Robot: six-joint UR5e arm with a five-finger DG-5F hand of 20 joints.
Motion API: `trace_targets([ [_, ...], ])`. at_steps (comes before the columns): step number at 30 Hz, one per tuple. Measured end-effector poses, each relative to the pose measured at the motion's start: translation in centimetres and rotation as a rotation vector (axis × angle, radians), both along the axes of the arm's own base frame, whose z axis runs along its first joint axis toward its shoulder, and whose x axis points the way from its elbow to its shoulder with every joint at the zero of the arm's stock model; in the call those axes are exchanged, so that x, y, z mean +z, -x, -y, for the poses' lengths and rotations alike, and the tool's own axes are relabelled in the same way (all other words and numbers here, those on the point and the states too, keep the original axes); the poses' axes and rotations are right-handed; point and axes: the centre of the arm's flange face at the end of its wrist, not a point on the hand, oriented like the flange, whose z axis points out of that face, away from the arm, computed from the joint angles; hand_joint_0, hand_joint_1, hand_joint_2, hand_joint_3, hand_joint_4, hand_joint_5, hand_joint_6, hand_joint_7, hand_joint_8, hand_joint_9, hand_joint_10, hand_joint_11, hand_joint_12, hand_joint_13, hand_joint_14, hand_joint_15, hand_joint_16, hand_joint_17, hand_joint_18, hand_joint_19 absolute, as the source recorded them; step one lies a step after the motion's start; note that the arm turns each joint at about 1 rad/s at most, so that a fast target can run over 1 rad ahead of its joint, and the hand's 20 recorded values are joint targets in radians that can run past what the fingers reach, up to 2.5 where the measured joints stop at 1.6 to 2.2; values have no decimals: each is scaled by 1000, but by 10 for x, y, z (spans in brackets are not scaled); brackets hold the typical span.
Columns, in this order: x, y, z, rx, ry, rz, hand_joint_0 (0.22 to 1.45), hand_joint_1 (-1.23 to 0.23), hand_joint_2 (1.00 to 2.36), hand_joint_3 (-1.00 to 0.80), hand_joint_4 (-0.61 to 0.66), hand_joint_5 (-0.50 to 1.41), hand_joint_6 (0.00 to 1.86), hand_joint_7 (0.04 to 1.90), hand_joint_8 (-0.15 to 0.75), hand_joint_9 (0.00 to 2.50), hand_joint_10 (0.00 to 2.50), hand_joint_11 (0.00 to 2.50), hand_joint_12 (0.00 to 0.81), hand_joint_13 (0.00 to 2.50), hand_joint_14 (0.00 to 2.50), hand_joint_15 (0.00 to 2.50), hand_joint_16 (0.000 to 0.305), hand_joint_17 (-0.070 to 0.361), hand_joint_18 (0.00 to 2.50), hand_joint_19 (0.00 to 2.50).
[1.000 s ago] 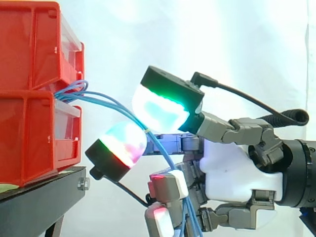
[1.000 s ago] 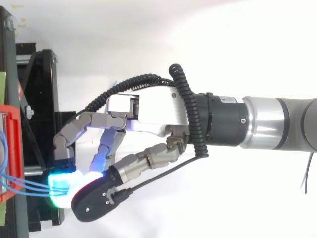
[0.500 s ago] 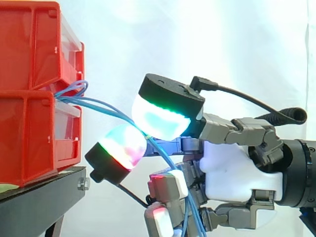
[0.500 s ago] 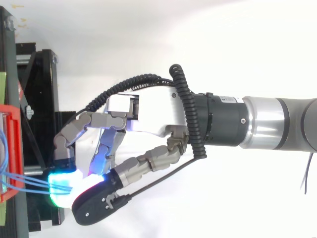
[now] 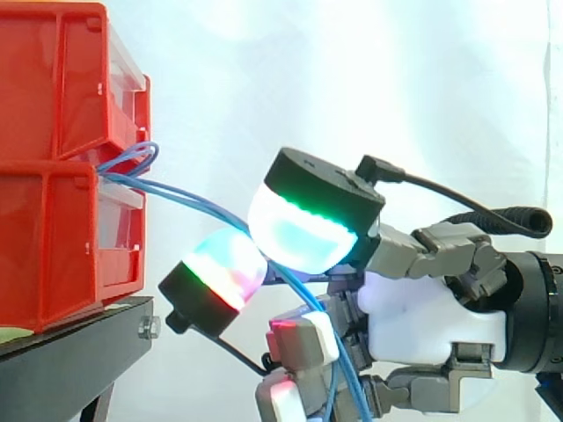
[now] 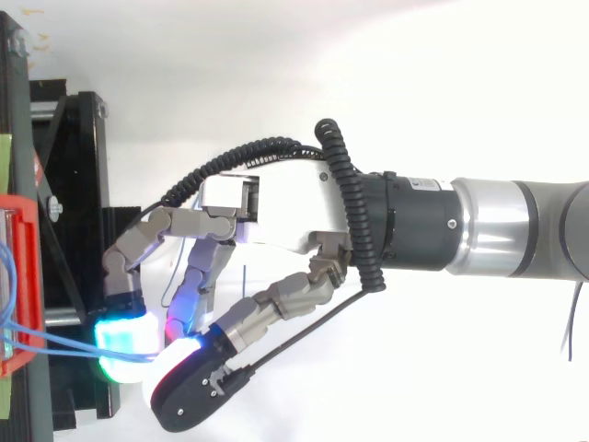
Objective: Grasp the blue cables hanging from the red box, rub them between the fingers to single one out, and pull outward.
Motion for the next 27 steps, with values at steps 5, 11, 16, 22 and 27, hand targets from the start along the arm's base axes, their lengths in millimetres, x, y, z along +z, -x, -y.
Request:
trace_targets([
  [5,-4,4,-2,30,10,-43,616,-812,1000,-500,62,-155,862,882,286,1197,26,845,349,1087,23,584,47,106,938,661],
  [11,-7,7,-3,46,19,-71,537,-740,1000,-500,72,-152,837,863,302,1204,24,829,366,1095,23,582,50,113,965,675],
  [16,-10,11,-6,78,38,-105,530,-698,1000,-500,79,-146,810,861,304,1200,25,824,372,1099,22,588,51,115,972,681],
  [22,-6,12,-7,85,47,-105,531,-644,1000,-500,78,-140,794,872,305,1207,25,824,378,1100,22,588,52,116,977,681],
  [27,-3,12,-6,83,47,-101,524,-559,1000,-500,69,-135,779,897,310,1212,25,816,378,1102,20,586,52,118,984,689],
])
